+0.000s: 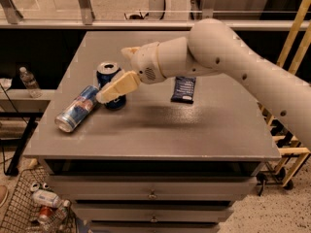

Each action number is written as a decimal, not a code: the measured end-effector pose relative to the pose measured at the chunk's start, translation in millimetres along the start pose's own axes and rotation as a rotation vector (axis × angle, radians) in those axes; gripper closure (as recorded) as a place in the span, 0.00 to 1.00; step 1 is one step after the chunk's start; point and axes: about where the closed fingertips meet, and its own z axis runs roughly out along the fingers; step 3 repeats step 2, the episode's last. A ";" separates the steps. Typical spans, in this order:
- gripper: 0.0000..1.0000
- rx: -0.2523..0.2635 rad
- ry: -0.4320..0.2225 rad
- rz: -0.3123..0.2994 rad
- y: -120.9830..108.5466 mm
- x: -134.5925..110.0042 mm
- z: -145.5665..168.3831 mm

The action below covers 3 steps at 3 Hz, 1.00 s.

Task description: Move pepsi can near redbull can

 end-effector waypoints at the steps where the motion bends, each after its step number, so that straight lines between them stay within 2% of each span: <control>1: 0.00 0.006 0.075 -0.078 -9.2 -14.7 -42.6; 2: 0.00 0.023 0.174 -0.130 -2.9 -22.1 -103.6; 3: 0.00 0.023 0.174 -0.130 -2.9 -22.1 -103.6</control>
Offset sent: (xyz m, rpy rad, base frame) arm -0.0419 -0.1635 0.0938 -0.3292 -0.1264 -0.0148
